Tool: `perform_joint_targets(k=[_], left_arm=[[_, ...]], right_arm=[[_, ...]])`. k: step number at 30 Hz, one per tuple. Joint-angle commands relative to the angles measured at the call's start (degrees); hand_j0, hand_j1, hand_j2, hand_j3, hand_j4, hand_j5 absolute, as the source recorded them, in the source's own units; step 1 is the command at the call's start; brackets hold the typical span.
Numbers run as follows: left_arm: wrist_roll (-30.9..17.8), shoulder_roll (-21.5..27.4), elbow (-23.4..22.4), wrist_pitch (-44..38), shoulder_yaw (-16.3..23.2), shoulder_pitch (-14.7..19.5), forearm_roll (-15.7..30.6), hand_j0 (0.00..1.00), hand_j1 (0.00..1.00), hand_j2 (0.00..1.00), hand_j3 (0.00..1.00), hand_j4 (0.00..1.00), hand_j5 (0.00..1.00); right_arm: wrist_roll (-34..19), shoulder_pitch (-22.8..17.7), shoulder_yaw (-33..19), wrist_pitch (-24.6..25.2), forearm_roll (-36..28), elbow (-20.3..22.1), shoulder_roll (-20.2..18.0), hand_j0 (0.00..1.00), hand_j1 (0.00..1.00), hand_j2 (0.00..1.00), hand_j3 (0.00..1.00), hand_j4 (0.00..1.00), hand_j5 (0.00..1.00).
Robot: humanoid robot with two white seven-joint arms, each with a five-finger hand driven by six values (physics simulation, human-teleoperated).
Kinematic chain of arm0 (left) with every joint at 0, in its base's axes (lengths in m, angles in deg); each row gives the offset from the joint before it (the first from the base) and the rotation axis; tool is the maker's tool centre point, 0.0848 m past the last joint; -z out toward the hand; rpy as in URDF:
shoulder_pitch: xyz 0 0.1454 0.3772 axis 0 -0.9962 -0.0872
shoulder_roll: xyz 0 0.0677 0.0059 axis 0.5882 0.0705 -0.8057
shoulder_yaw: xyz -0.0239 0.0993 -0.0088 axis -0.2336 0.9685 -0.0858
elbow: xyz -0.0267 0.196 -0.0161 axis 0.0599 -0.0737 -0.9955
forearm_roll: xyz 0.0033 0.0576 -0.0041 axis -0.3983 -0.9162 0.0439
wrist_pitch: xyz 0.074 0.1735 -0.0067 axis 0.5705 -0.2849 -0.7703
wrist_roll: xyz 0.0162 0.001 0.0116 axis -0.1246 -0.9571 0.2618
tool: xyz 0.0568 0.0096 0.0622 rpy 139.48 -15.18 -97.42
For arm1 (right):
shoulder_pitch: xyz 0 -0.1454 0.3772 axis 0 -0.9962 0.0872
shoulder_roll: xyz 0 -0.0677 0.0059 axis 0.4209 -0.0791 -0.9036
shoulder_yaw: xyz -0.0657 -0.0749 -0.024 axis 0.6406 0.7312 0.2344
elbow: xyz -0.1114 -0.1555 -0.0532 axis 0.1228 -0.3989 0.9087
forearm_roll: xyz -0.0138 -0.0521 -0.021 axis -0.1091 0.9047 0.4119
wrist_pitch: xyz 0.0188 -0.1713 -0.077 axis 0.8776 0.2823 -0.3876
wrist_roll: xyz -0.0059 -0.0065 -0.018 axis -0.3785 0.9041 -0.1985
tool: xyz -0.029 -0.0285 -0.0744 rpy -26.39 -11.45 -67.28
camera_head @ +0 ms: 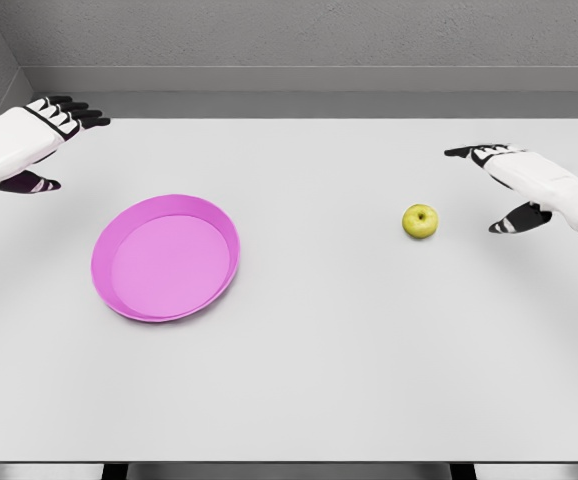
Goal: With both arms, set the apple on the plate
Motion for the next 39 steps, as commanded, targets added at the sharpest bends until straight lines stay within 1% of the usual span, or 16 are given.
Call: perform_joint_targets(k=[1,5,8,11,13,19,26,30,32,33,34,36,37,38,39], left_arm=[[0.06,0.17,0.06,0.0,-0.04,0.0,0.34,1.0,1.0,1.0,1.0,1.0,1.0],[0.06,0.17,0.15,0.0,-0.04,0.09,0.34,1.0,1.0,1.0,1.0,1.0,1.0],[-0.02,0.0,-0.03,0.0,-0.22,0.26,-0.63,1.0,1.0,1.0,1.0,1.0,1.0],[-0.37,0.09,-0.03,0.0,-0.13,0.26,-0.63,1.0,1.0,1.0,1.0,1.0,1.0],[-1.25,0.0,0.14,0.0,-0.22,0.26,-0.63,1.0,1.0,1.0,1.0,1.0,1.0],[-1.61,-0.09,0.23,0.0,-0.22,0.18,-0.63,1.0,1.0,1.0,1.0,1.0,1.0],[-1.69,-0.44,0.23,0.0,-0.22,0.18,-0.98,1.0,1.0,1.0,1.0,1.0,1.0],[-2.84,-0.97,0.23,0.0,-0.22,0.26,-0.98,1.0,1.0,1.0,1.0,1.0,1.0],[-2.84,-0.97,0.23,0.0,-0.22,0.26,-0.89,1.0,1.0,1.0,1.0,1.0,1.0],[-2.84,-0.97,0.23,0.0,-0.22,0.26,-0.89,1.0,1.0,1.0,1.0,1.0,1.0],[-2.92,-1.06,0.32,0.0,-0.22,0.26,-0.89,1.0,1.0,1.0,1.0,1.0,1.0],[-3.89,-1.15,0.32,0.0,-0.3,0.26,-0.89,1.0,1.0,1.0,1.0,1.0,1.0],[-3.89,-1.15,0.32,0.0,-0.3,0.26,-0.89,1.0,1.0,1.0,1.0,1.0,1.0],[-3.89,-1.15,0.32,0.0,-0.3,0.26,-0.8,1.0,1.0,1.0,1.0,1.0,1.0],[-3.89,-1.15,0.32,0.0,-0.3,0.26,-0.8,1.0,1.0,1.0,1.0,1.0,1.0]], right_arm=[[-3.3,0.18,3.9,3.93,0.05,-1.56,2.18,1.0,1.0,1.0,1.0,1.0,1.0],[-5.15,4.66,8.03,7.62,0.14,-2.26,4.2,1.0,1.0,1.0,1.0,1.0,1.0],[-6.99,6.77,10.05,7.89,0.14,-4.02,5.61,1.0,1.0,1.0,1.0,1.0,1.0],[-7.61,7.82,10.58,7.89,0.14,-4.02,6.31,1.0,1.0,1.0,1.0,1.0,1.0],[-8.75,9.49,12.34,7.97,0.14,-4.2,6.92,1.0,1.0,1.0,1.0,1.0,1.0],[-8.66,10.9,12.52,7.89,0.14,-7.8,8.86,1.0,1.0,1.0,1.0,1.0,1.0],[-8.75,11.25,14.01,7.97,0.14,-7.8,9.12,1.0,1.0,1.0,1.0,1.0,1.0],[-8.75,11.25,14.27,7.97,0.14,-8.24,9.3,1.0,1.0,1.0,1.0,1.0,1.0],[-8.75,11.25,14.27,7.89,0.14,-8.24,9.21,0.92,0.92,0.92,0.92,0.92,0.92],[-8.92,11.25,14.27,7.89,0.14,-8.24,9.21,0.84,0.84,0.84,0.84,0.84,0.84],[-9.1,11.25,14.27,7.8,0.14,-8.24,9.21,0.8,0.8,0.8,0.8,0.8,0.8],[-9.1,11.25,14.27,7.8,0.14,-8.15,9.21,0.74,0.74,0.74,0.74,0.74,0.74],[-9.1,11.25,14.36,7.8,0.14,-8.15,9.21,0.73,0.73,0.73,0.73,0.73,0.73],[-9.19,11.25,14.63,7.71,0.14,-8.07,9.21,0.67,0.67,0.67,0.67,0.67,0.67],[-9.19,11.25,14.71,7.71,0.14,-8.07,9.21,0.64,0.64,0.64,0.64,0.64,0.64]])
